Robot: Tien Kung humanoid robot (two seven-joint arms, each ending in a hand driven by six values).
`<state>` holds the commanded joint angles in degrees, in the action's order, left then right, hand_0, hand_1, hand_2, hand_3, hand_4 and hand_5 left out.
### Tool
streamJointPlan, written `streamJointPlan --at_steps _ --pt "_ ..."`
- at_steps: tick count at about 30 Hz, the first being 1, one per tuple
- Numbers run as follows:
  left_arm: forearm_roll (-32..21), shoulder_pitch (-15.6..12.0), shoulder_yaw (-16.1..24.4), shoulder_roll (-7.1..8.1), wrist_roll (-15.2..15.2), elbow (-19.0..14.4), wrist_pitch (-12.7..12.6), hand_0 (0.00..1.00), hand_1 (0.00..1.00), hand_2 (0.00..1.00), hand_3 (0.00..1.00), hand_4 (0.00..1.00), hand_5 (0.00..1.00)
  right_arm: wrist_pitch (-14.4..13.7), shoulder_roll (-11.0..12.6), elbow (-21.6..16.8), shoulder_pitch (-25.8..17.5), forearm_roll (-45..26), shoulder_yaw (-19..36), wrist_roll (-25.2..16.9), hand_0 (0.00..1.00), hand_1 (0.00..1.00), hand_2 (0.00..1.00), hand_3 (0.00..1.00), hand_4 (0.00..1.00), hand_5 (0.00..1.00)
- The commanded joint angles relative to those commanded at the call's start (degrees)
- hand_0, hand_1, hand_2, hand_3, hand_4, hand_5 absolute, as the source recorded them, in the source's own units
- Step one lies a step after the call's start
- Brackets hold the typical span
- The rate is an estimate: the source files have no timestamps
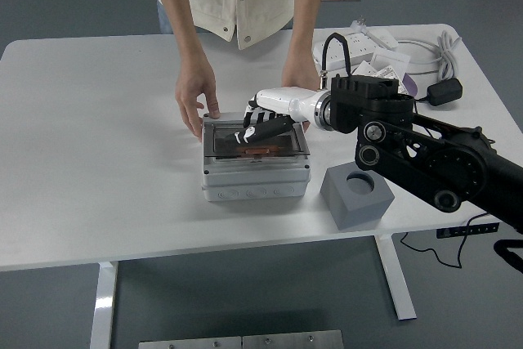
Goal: Fetch the battery,place it into the box,close the lid of the box
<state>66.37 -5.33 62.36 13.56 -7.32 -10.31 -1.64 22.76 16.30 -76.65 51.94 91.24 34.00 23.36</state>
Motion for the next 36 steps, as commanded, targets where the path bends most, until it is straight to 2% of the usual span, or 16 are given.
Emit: streamJointPlan --at_steps 8,12,15,17,22,23,28,29,34,35,36 --pt "-0.5 0.1 -0.6 -0.05 0.1 0.0 0.0 0.584 0.754 0.593 0.517 0.044 0.002 0.8 0.4 -0.6 -1.3 0.2 3.4 0.6 0.593 0.523 0.583 0.72 0.942 0.931" --pt "-0.3 0.2 -0.5 -0.12 0.0 0.0 0.0 0.584 0.754 0.594 0.518 0.047 0.002 1.2 1.1 -2.0 -4.1 1.7 8.2 0.9 0.587 0.521 0.576 0.725 0.942 0.929" --pt "-0.1 0.1 -0.3 -0.31 0.0 0.0 0.1 0.584 0.754 0.594 0.518 0.047 0.002 0.0 2.1 -4.5 -7.7 2.6 12.8 -1.1 0.587 0.521 0.576 0.725 0.942 0.929" --pt "0.5 0.0 0.4 -0.52 -0.2 0.0 0.2 0.585 0.754 0.594 0.518 0.045 0.002 -2.5 3.0 -6.5 -10.7 2.3 16.6 -4.0 0.575 0.516 0.576 0.725 0.941 0.931" --pt "3.4 -0.5 3.4 -0.77 -0.8 0.0 0.5 0.585 0.754 0.594 0.518 0.045 0.002 -9.1 4.8 -8.0 -17.0 -2.0 23.5 -11.8 0.575 0.516 0.576 0.725 0.941 0.931" --pt "3.9 -0.6 3.9 -0.78 -0.9 0.0 0.6 0.585 0.754 0.594 0.518 0.046 0.002 -10.4 5.1 -8.0 -18.0 -2.9 24.3 -13.2 0.479 0.454 0.523 0.666 0.922 0.871" --pt "5.2 -0.9 5.8 -0.83 -0.9 0.0 0.6 0.585 0.754 0.594 0.518 0.046 0.002 -19.8 5.7 -8.1 -23.8 -9.1 26.7 -23.1 0.479 0.454 0.523 0.666 0.922 0.871" --pt "5.3 -1.0 6.0 -0.87 -0.9 0.0 0.6 0.584 0.753 0.594 0.518 0.044 0.002 -22.2 5.6 -8.3 -25.2 -10.7 26.8 -25.5 0.3 0.349 0.423 0.547 0.804 0.601" --pt "5.5 -1.1 6.6 -1.03 -0.8 0.0 0.7 0.584 0.753 0.594 0.518 0.044 0.002 -32.4 5.0 -8.3 -29.9 -16.7 25.9 -35.3 0.3 0.349 0.423 0.547 0.804 0.601" --pt "5.5 -1.1 6.7 -1.06 -0.8 0.0 0.7 0.585 0.753 0.594 0.518 0.045 0.002 -34.6 4.8 -7.9 -30.8 -17.9 25.8 -37.3 0.308 0.345 0.419 0.528 0.773 0.533" --pt "5.5 -1.1 6.7 -1.1 -0.8 0.0 0.7 0.585 0.753 0.594 0.518 0.045 0.002 -36.2 4.6 -7.7 -31.6 -19.0 25.7 -38.9 0.308 0.345 0.419 0.528 0.773 0.533"
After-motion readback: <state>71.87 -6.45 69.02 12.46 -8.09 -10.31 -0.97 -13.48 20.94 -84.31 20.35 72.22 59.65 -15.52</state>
